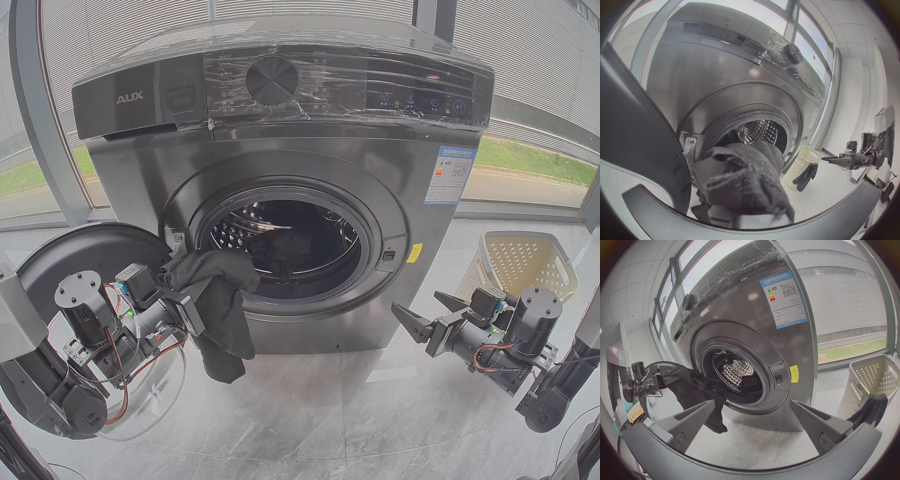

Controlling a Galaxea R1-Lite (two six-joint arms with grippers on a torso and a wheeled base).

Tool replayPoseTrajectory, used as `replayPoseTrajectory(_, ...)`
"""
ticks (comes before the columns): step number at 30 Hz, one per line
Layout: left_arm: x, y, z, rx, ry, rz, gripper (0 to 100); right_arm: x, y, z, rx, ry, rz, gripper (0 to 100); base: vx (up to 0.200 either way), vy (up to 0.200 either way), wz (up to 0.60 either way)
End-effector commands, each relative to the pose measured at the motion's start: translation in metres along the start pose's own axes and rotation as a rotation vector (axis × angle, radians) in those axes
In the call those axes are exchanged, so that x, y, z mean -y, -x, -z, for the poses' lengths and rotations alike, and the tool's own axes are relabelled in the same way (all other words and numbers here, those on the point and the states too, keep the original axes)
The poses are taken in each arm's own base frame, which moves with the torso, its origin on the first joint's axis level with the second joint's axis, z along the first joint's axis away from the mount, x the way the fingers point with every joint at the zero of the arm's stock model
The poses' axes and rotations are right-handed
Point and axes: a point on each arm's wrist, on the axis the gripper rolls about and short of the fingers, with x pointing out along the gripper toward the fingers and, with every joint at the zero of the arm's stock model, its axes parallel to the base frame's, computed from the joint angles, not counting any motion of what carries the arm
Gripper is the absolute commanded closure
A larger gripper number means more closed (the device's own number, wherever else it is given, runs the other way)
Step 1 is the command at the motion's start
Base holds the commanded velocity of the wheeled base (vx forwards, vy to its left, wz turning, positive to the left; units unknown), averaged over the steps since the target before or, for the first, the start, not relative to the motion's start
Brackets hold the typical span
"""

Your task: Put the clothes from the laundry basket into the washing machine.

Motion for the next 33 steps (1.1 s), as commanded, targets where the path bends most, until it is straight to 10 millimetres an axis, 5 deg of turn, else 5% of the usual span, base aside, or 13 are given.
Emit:
replayPoseTrajectory(1,0.0,0.0,0.002,-0.008,0.0,0.001,100,0.0,-0.001,0.002,-0.008,0.0,0.001,0,0.0,0.0,0.0)
replayPoseTrajectory(13,0.001,-0.001,0.005,-0.019,0.002,0.003,100,0.001,-0.002,0.006,-0.026,0.001,0.005,0,0.0,0.1,0.0)
replayPoseTrajectory(33,0.005,0.001,0.011,-0.045,-0.041,0.018,100,0.002,-0.001,0.009,-0.039,0.002,0.008,0,0.0,0.0,0.0)
